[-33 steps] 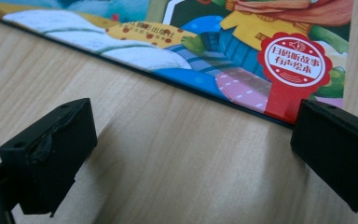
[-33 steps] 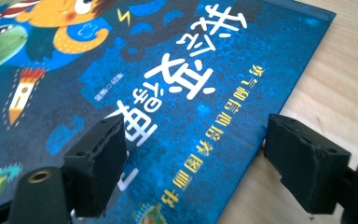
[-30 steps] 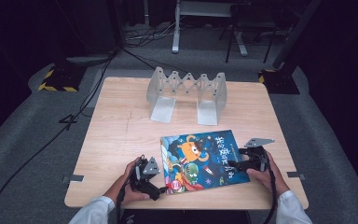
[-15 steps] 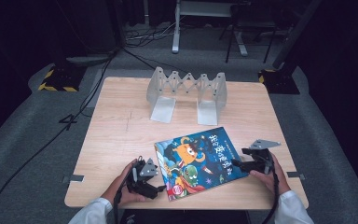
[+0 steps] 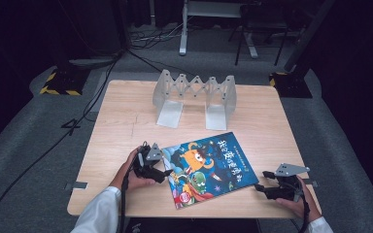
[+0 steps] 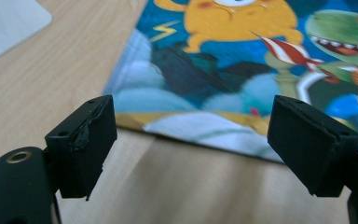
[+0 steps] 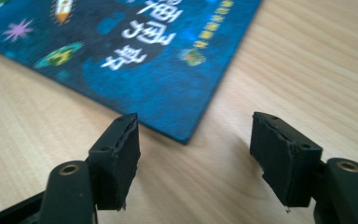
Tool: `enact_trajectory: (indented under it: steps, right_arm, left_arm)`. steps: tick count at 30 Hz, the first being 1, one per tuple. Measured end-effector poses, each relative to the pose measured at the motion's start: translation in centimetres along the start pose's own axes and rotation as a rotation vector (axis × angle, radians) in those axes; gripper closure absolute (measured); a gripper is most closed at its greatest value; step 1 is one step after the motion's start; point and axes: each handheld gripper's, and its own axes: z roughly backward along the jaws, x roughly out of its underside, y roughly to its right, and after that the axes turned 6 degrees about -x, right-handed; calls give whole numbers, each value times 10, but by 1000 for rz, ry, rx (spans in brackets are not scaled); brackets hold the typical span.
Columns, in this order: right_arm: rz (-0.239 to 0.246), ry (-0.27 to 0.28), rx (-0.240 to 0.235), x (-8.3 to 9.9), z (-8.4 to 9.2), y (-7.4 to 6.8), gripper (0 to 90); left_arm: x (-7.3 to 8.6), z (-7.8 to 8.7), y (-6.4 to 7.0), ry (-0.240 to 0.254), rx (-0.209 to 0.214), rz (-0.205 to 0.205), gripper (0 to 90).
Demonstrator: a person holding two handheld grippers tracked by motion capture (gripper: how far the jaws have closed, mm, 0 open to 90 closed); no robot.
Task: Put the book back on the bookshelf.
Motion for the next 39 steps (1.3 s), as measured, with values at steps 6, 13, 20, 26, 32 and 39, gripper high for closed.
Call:
enact_trajectory:
  steps: [6, 13, 20, 26, 32, 39]
  right_arm:
    - [8, 11, 13, -4, -7, -4, 339]
    - [6, 17, 13, -6, -12, -4, 284]
    - [20, 13, 13, -9, -15, -5, 283]
    - [32, 10, -1, -17, -24, -7, 277]
    - [32, 7, -4, -22, -28, -6, 287]
    - [21, -2, -6, -34, -38, -5, 274]
  left_arm:
    - [-11, -25, -23, -7, 21, 56, 152]
    - [-17, -39, -29, -29, 196, 83, 152]
    - [-15, -33, -23, -41, 188, 74, 133]
    - [-4, -21, -14, -43, 192, 66, 132]
    - [8, -5, -5, -58, 193, 62, 131]
    - [29, 16, 8, -42, 182, 80, 129]
